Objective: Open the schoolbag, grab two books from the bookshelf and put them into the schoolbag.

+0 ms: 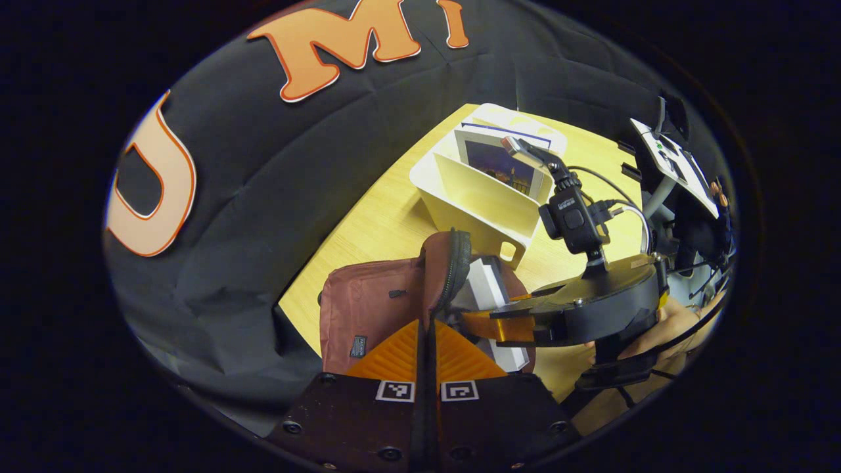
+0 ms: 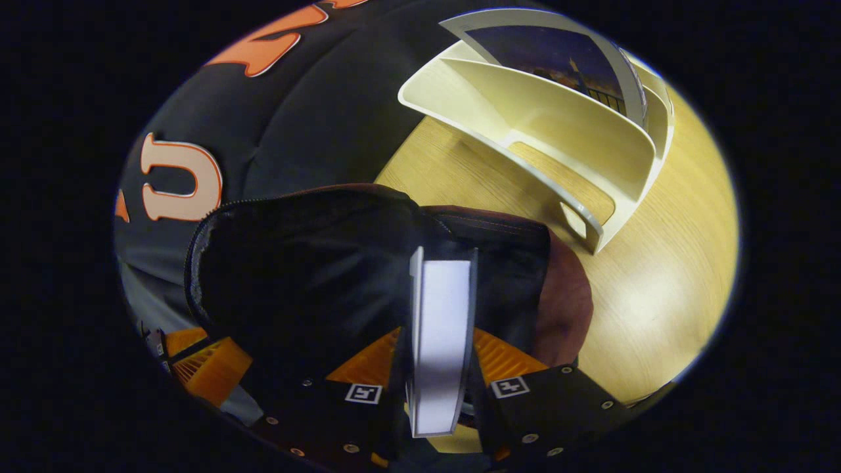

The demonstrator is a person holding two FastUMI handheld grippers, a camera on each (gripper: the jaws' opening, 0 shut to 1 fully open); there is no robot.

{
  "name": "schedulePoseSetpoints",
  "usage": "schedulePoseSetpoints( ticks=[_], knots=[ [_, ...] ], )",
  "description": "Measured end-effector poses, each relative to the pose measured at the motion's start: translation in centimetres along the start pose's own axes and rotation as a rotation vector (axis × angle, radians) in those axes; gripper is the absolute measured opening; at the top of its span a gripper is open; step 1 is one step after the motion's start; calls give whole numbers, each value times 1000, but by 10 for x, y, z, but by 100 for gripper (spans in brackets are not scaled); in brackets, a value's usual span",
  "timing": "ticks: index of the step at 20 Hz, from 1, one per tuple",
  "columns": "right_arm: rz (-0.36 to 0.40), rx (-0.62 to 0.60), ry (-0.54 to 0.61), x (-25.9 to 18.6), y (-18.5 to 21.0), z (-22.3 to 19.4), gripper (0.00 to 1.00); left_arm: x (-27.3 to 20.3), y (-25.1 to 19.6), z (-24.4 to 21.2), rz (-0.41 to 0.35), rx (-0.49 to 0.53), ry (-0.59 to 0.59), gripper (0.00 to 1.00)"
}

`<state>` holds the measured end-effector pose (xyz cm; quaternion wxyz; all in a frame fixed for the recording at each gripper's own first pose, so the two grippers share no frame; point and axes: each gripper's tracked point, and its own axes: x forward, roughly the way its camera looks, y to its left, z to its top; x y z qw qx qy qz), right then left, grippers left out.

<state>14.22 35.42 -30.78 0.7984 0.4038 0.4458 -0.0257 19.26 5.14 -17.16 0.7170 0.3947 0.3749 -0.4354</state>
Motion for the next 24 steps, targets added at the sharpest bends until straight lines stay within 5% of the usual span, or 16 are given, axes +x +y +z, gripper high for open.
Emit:
schedulePoseSetpoints(
  ticks=[4, 5, 11, 16, 24],
  knots=[
    [-15, 4, 70, -6, -5, -9, 90, -1, 1, -2, 8, -24, 2, 1],
    [-22, 1, 81, -8, -8, -10, 93, 0, 2, -3, 10, -26, 2, 1],
    [-70, -12, 93, -18, -26, -10, 98, 1, 0, -5, 8, -24, 3, 0],
    [-31, -19, 87, -37, -39, 6, 97, 2, -1, -8, 8, -27, 3, 0],
    [-50, -153, 57, -116, -86, 27, 98, 11, -9, -13, -17, -10, -1, 0]
  ],
)
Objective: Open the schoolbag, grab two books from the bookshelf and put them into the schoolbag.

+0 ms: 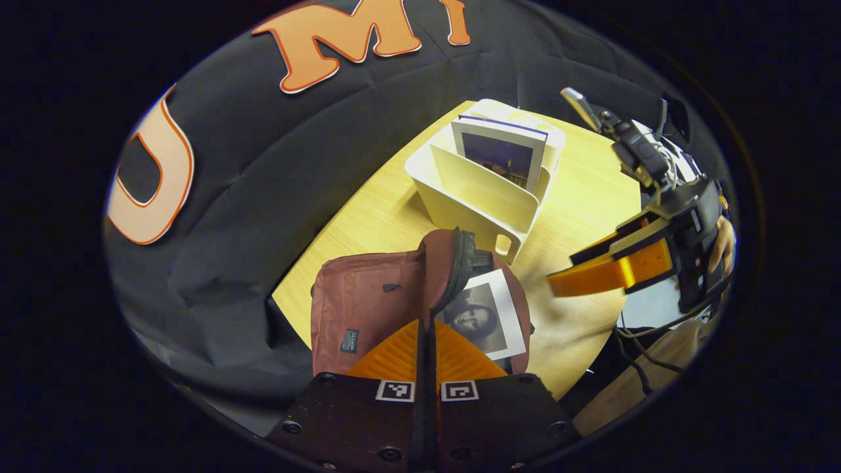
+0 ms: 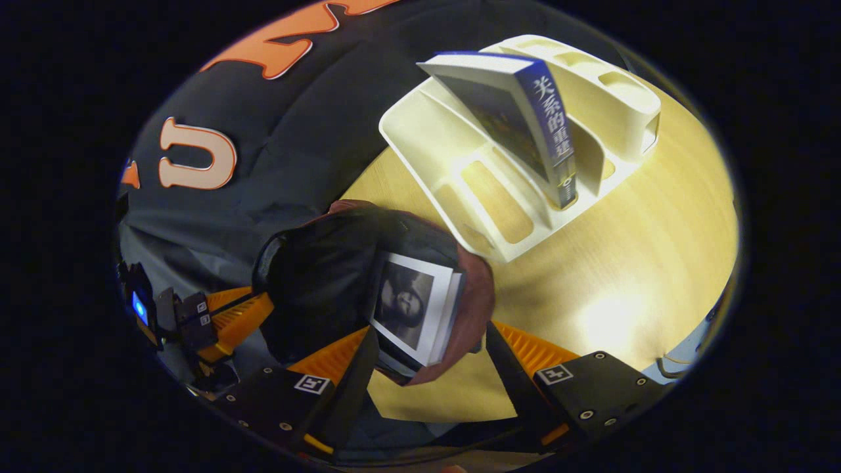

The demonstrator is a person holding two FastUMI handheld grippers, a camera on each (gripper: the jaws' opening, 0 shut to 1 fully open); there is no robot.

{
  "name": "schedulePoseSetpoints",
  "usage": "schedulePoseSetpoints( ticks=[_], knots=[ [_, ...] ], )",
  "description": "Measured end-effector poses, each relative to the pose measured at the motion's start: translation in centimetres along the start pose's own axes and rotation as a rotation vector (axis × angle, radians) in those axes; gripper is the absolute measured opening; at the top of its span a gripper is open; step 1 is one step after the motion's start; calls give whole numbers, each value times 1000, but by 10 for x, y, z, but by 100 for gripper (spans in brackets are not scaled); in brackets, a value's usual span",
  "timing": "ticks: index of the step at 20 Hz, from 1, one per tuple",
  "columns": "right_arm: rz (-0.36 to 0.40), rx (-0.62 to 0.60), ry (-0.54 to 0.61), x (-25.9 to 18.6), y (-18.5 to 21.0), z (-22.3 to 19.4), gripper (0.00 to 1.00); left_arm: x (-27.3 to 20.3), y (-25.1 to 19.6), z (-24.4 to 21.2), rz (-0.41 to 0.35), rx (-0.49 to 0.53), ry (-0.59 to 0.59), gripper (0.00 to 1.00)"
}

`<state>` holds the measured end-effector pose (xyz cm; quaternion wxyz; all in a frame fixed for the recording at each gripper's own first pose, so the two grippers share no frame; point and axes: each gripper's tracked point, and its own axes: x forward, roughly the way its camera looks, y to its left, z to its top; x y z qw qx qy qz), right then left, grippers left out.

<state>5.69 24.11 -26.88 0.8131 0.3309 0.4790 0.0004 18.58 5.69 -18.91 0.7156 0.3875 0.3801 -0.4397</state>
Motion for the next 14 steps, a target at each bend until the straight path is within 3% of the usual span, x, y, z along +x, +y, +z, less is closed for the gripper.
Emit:
schedulePoseSetpoints(
  ticks=[7, 14],
  knots=[
    [-152, -231, -129, -93, -37, 69, 97, 7, -5, -5, -29, -10, 6, 0],
    [-235, -445, -154, -118, -12, 147, 98, 13, -10, -6, -45, -20, 31, 0]
  ],
)
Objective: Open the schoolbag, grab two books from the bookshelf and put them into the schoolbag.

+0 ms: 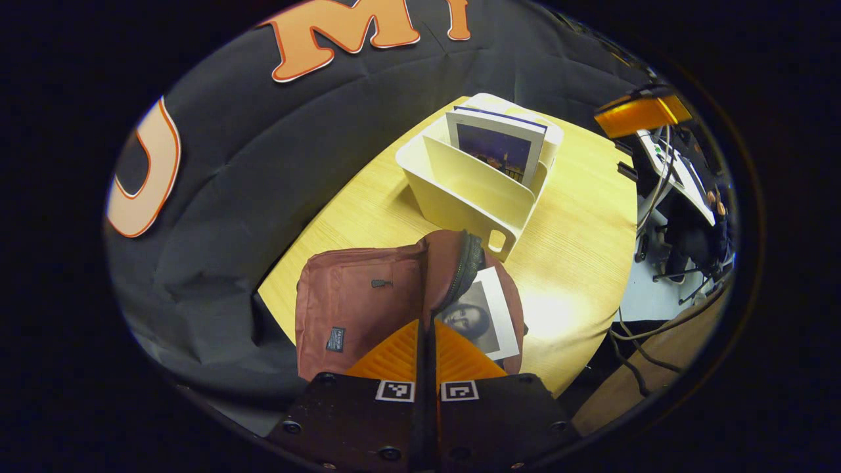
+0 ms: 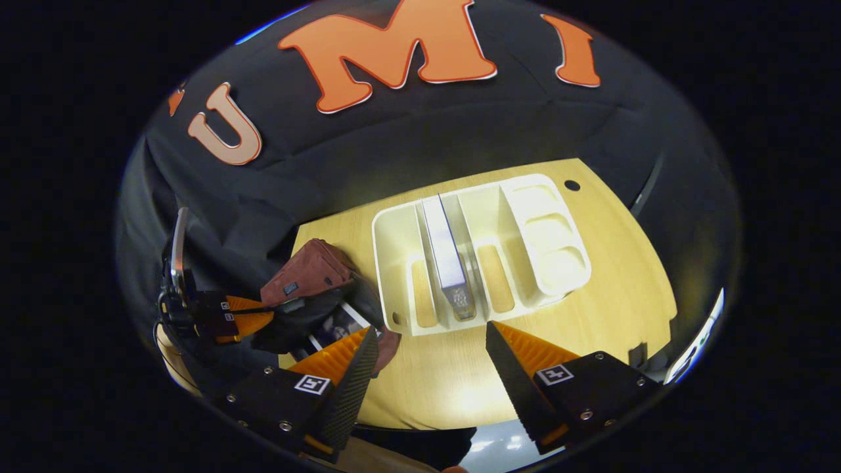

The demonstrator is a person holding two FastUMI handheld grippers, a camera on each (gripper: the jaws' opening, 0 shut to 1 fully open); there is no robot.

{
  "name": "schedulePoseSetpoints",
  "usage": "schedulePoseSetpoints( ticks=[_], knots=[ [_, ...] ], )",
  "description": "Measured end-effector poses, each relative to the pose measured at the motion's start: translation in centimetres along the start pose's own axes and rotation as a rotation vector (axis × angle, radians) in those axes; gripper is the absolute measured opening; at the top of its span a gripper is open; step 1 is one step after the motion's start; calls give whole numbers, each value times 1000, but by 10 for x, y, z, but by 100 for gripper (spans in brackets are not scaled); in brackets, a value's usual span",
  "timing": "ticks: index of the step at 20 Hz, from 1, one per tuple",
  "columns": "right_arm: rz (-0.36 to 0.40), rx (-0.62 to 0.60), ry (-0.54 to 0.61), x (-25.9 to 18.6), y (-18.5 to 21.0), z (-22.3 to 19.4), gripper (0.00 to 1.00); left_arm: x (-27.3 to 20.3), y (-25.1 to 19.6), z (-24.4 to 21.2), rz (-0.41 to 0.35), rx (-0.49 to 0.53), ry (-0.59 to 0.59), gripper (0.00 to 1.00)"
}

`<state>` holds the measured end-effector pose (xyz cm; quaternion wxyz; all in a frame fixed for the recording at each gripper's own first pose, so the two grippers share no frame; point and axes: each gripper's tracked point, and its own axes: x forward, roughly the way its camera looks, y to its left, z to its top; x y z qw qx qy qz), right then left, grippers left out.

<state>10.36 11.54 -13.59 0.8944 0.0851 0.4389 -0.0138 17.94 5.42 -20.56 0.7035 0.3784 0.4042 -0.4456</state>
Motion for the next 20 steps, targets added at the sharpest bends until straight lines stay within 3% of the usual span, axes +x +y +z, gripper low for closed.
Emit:
schedulePoseSetpoints(
  ticks=[6, 9, 20],
  knots=[
    [30, -88, 72, 24, 13, 61, 98, 6, -2, -5, -9, -24, 16, 0],
    [-8, -127, 126, 52, 7, 80, 98, 10, -1, -7, -9, -44, 25, 0],
    [-58, -184, 331, 140, -19, 71, 98, 24, -3, -11, -18, -97, 64, 0]
  ],
)
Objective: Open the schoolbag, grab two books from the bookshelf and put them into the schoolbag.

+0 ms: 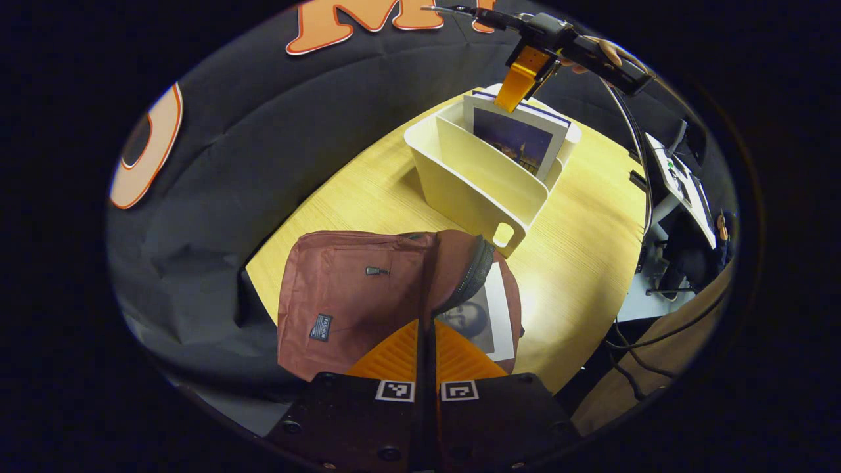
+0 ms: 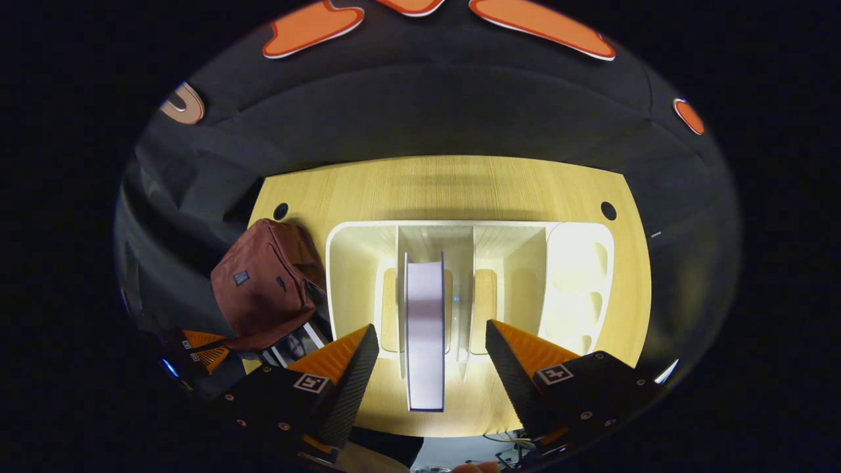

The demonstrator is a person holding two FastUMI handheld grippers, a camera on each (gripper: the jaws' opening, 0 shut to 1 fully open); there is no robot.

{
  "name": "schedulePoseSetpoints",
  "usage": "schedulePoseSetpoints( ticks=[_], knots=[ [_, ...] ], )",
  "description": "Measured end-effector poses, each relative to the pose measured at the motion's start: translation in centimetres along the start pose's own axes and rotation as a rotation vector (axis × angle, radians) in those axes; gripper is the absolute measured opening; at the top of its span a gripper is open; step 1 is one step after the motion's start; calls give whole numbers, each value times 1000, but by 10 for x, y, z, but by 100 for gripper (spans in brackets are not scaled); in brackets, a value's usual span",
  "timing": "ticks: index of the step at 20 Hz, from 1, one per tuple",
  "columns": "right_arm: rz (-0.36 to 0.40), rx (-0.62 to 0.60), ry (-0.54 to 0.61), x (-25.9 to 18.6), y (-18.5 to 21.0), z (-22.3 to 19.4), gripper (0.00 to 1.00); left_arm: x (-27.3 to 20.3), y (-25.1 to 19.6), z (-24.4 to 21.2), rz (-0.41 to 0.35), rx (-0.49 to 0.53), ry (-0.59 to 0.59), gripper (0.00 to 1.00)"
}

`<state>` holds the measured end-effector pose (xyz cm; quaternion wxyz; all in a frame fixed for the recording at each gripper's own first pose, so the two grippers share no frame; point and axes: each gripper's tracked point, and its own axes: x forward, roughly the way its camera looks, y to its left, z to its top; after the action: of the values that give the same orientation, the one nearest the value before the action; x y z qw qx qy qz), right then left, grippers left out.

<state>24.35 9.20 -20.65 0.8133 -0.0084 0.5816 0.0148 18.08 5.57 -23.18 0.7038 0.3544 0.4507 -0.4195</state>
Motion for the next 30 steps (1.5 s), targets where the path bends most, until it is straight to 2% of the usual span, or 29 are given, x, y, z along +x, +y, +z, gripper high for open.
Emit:
schedulePoseSetpoints(
  ticks=[5, 6, 7, 8, 9, 10, 11, 14, 15, 16, 19, 22, 26, 30],
  knots=[
    [-22, -18, 62, 22, -1, -8, 98, 0, 1, -2, 6, -1, 7, 1],
    [-25, -19, 70, 24, -2, -8, 93, 0, 1, -2, 5, -3, 7, 1],
    [-26, -18, 79, 29, -1, -12, 75, 0, 0, -4, 5, -5, 9, 1],
    [-32, -11, 89, 32, -2, -14, 74, 1, 0, -4, 6, -5, 12, 1],
    [-43, 8, 101, 34, -4, -17, 55, 1, -1, -5, 5, -2, 15, 1],
    [-38, 5, 82, 33, -3, -12, 28, 2, -2, -5, 5, 4, 14, 0],
    [-40, 1, 86, 33, -6, -15, 36, 1, -2, -5, 5, 5, 14, 0],
    [-50, 14, 87, 31, -6, -17, 32, 3, -2, -8, 4, 0, 14, 1],
    [-51, 18, 78, 30, -6, -15, 22, 4, -2, -8, 4, -2, 15, 1],
    [-47, 31, 69, 26, -5, -13, 31, 5, -3, -9, 1, -3, 16, 0],
    [-35, 62, 45, 9, -3, -9, 31, 3, -3, -8, 2, -1, 12, 1],
    [-74, 39, 8, -19, -10, -5, 31, 4, -2, -9, 5, 4, 6, 1],
    [-46, 39, -64, -69, 6, 0, 31, 3, 0, -12, 8, -7, -1, 1],
    [-61, 13, -135, -120, 10, -7, 31, 5, 2, -13, 6, -14, -6, 1]
  ],
)
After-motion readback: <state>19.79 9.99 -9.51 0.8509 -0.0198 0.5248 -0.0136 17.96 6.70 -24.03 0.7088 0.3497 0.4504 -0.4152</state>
